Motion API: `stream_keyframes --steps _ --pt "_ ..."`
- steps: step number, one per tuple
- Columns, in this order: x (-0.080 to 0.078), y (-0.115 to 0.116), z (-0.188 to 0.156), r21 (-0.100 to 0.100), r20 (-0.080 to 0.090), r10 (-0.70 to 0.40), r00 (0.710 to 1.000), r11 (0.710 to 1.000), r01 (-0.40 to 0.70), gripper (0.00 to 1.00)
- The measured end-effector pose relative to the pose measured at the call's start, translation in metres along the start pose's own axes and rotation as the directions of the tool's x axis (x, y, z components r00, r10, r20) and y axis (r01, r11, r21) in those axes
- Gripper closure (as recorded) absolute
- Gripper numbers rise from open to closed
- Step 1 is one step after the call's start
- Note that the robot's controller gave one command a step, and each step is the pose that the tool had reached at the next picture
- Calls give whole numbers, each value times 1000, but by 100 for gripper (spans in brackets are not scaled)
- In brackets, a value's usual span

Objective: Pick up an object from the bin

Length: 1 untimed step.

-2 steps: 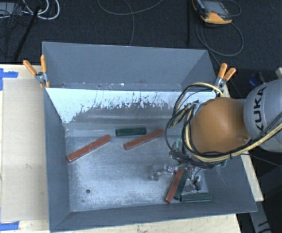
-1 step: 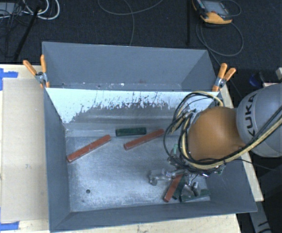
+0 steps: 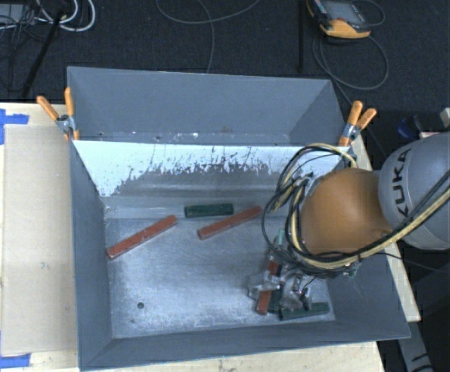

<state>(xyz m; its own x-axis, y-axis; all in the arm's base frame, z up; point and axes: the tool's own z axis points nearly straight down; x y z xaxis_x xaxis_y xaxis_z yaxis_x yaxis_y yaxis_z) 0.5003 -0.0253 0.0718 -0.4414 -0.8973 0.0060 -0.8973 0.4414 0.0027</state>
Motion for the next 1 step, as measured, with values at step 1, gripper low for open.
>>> stream_keyframes --steps 1 --pt "-22 1 -173 8 10 41 999 999 -41 100"
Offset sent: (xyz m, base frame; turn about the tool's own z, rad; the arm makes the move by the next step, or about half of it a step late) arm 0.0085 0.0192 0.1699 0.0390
